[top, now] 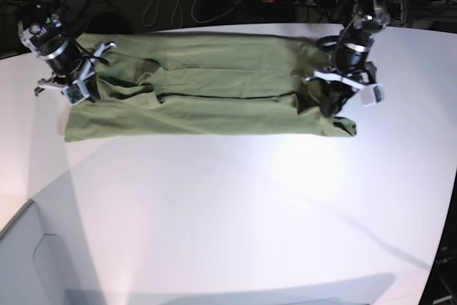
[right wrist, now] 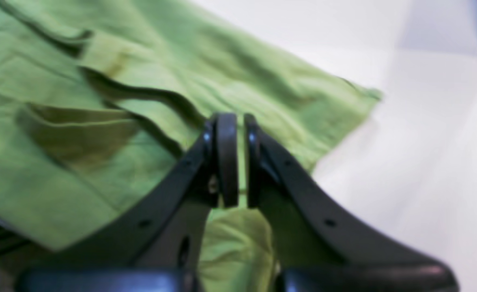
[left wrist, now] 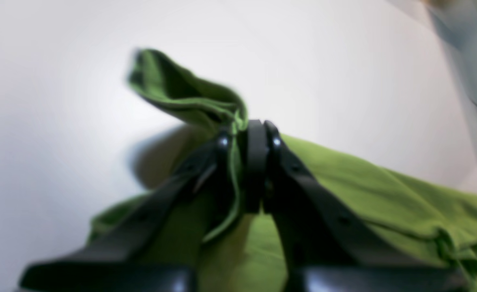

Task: Fold the T-shirt properly
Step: 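Lift the strip end with the left gripper and fold it toward the right gripper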

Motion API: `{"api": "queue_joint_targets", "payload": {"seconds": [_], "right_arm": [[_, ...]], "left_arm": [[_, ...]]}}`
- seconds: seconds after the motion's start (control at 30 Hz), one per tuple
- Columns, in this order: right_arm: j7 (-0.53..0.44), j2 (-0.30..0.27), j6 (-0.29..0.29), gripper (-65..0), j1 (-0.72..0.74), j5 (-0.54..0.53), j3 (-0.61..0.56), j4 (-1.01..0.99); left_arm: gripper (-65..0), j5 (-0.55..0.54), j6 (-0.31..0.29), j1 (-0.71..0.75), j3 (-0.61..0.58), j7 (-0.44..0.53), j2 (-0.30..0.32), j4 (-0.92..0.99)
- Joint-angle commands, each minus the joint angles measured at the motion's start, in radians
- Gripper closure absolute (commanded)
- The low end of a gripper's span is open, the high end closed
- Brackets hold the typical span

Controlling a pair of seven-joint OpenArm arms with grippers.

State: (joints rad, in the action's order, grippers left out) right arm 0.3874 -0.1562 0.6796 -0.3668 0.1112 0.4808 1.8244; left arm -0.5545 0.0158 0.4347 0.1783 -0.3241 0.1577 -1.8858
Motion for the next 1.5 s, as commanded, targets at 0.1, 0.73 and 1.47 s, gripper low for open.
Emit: {"api": "queue_joint_targets", "payload": {"seconds": [0.1, 0.73, 1.47], "right_arm": [[-0.021, 0.000, 0.019, 0.0, 0.004, -0.015, 0.029, 0.018], [-0.021, -0.006, 0.019, 0.0, 0.004, -0.015, 0.029, 0.015], [-0.021, -0.006, 0.019, 0.0, 0.004, -0.015, 0.029, 0.013]], "left_arm": [[0.0, 0.075, -0.007, -0.027, -0.144, 0.030, -0.016, -0.011], [0.0, 0.345, -0.007, -0.162, -0.563, 0.027, -0.151, 0.153], [0.0, 0.342, -0.007, -0.205, -0.621, 0.021, -0.208, 0.206]]}}
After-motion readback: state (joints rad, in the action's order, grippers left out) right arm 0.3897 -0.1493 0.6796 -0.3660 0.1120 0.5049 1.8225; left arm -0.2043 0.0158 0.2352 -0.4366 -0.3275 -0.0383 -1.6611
